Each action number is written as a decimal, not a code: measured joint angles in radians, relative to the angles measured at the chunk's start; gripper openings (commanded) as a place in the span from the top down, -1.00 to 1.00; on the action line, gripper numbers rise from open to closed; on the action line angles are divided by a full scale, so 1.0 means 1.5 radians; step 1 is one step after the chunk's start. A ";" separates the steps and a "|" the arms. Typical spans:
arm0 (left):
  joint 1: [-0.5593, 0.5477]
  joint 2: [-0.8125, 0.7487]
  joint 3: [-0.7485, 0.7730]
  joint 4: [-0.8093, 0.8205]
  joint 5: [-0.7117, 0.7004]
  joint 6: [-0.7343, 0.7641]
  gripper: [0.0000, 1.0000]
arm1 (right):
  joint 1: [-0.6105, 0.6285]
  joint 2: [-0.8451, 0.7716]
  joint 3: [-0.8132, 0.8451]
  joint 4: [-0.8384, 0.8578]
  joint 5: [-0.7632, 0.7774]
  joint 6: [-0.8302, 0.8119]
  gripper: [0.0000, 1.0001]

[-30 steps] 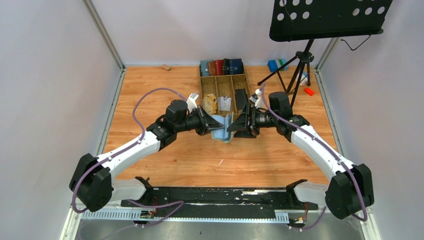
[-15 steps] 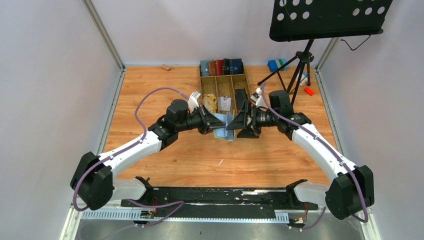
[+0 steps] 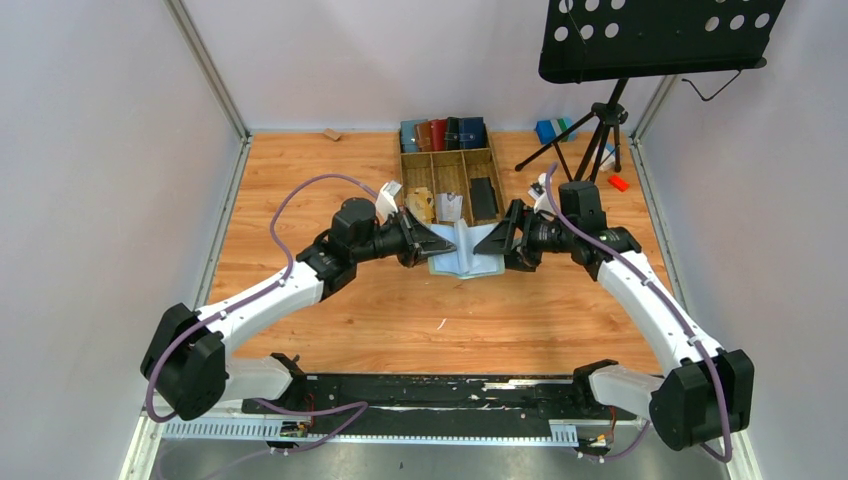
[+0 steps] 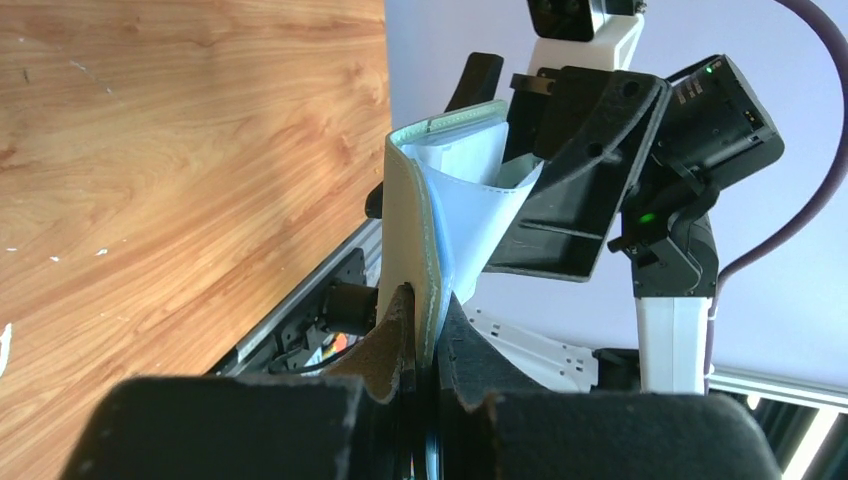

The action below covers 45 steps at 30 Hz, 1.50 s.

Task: Take the credit cards out of the card holder
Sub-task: Remove the credit card from the card holder.

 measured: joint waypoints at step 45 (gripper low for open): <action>-0.008 -0.005 0.002 -0.022 -0.005 0.010 1.00 | -0.084 -0.068 -0.019 -0.051 0.022 -0.049 -0.18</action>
